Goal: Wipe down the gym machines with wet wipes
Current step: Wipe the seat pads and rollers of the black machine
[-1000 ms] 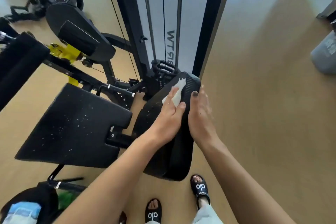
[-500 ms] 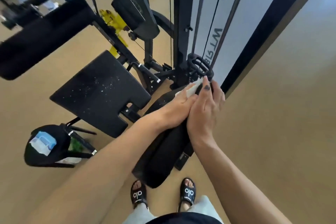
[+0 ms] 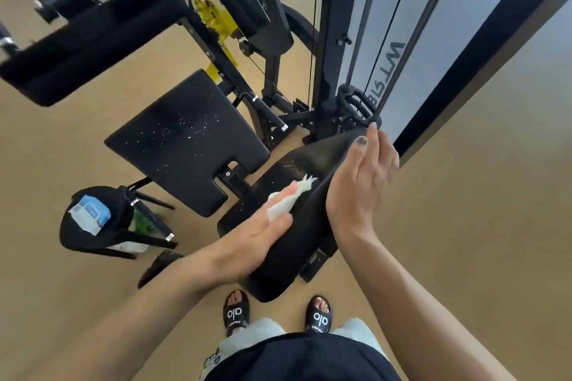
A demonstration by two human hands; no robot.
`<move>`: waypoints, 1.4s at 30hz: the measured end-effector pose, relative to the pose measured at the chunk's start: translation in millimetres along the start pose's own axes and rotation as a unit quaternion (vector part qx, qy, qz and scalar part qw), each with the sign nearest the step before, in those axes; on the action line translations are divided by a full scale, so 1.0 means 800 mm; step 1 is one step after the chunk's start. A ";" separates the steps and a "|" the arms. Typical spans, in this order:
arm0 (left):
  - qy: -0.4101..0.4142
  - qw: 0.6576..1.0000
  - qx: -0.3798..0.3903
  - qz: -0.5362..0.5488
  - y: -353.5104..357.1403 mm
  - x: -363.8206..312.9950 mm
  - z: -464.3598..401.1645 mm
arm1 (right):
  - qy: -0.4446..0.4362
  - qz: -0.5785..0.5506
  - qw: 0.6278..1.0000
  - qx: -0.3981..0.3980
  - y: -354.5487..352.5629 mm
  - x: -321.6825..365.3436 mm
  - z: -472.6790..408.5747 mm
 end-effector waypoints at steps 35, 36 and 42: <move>-0.221 0.970 -0.029 0.093 -0.035 0.134 0.019 | -0.061 0.121 0.991 0.023 0.006 0.013 0.014; -0.214 0.972 -0.030 0.093 -0.036 0.123 0.000 | -0.061 0.120 0.991 0.018 0.006 0.012 0.013; 0.023 0.997 0.041 0.059 0.005 -0.048 -0.074 | -0.054 0.106 0.993 0.001 0.003 0.009 0.005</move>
Point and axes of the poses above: each hand's wrist, its own z-axis away from the middle knuckle, its own y-axis out of the palm, x = y × z, the point moved 8 cm from there along -z, towards the middle knuckle
